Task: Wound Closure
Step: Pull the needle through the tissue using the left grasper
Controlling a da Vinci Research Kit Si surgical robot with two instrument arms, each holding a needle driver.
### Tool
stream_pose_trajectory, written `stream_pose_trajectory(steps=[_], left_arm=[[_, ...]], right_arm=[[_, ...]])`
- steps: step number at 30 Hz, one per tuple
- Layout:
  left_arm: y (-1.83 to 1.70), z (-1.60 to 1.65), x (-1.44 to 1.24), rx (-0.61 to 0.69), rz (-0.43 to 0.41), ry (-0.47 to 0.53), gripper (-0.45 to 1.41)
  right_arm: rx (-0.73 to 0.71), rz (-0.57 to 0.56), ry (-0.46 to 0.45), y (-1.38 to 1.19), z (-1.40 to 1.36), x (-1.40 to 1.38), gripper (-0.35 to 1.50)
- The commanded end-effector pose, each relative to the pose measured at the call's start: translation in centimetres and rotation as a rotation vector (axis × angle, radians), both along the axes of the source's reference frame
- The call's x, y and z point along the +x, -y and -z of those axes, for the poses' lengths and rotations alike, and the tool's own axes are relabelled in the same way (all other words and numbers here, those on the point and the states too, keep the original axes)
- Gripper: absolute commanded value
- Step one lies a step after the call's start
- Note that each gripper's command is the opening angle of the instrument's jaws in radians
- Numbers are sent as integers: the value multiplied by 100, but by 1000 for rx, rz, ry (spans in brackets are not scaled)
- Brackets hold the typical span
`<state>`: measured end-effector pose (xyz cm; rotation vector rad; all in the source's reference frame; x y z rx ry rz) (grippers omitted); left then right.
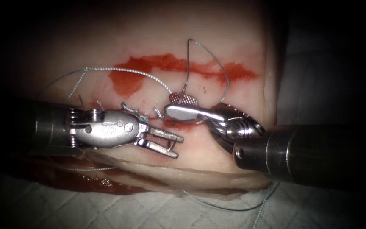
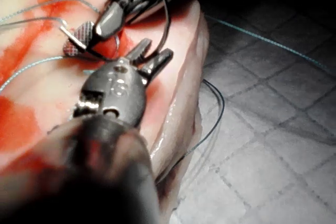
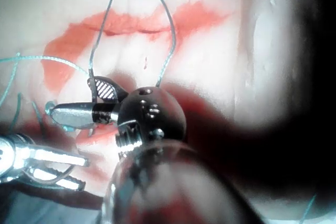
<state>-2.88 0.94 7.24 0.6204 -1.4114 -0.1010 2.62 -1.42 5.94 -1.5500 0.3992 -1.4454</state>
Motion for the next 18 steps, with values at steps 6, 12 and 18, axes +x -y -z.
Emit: stream_pose_trajectory(steps=[6,12,18], left_arm=[[-11,8,3,357,126,51,-45],[-28,32,14,924,214,112,-45],[-43,57,27,1482,356,141,-45]], right_arm=[[-435,12,226,-15,-5,1,125],[-617,25,334,-31,10,-3,125],[-643,30,353,-35,21,-4,119]])
